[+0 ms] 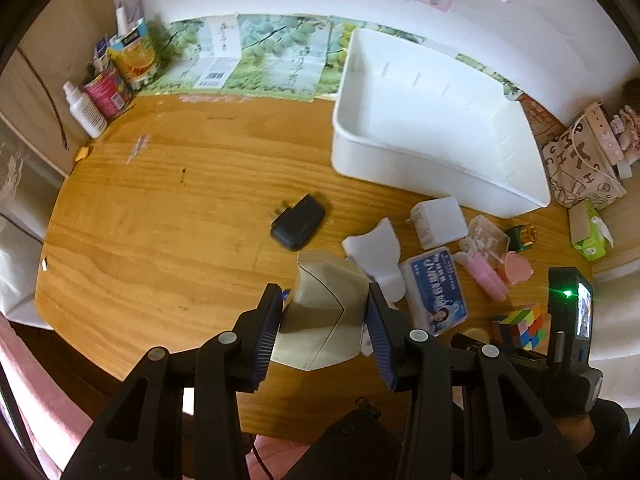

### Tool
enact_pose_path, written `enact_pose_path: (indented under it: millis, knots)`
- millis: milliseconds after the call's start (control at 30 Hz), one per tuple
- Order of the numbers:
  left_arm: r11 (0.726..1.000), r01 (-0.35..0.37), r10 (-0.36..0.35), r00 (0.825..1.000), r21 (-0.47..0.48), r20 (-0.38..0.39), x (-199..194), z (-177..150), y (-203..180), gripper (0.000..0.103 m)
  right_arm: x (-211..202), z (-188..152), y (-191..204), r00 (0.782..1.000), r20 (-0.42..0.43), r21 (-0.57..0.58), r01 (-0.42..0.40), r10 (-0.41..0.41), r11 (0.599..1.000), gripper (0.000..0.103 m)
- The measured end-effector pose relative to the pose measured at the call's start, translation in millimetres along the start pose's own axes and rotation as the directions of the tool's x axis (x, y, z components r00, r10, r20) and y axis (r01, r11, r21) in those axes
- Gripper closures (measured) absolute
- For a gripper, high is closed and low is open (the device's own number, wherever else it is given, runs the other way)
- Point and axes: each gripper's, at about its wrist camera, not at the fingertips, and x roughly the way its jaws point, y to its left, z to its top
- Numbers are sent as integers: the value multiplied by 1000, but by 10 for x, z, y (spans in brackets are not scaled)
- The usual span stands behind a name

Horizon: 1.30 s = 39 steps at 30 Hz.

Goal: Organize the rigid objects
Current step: 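Lift and carry the beige card and gold compact toward the white bin with both grippers, then open the right gripper over the bin while the left gripper releases the beige card at its rim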

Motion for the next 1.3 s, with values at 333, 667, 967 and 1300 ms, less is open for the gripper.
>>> enact_pose_path:
  millis: [333, 667, 967, 1300]
  knots:
    - [992, 85, -95, 990, 92, 103, -168, 231, -295, 58, -575, 154, 94, 974, 225, -30, 28, -20, 999, 50]
    - [966, 173, -218, 945, 190, 244, -319, 484, -419, 58, -1094, 14, 55, 863, 505, -117, 40, 25, 992, 50]
    - [937, 225, -311, 887, 269, 342, -350, 667, -506, 60, -1286, 113, 90, 743, 664, -168, 48, 77, 985, 50]
    - [930, 222, -329, 858, 294, 394, -140, 1039, -635, 61, -1280, 458, 46, 604, 790, -201, 89, 108, 976, 50]
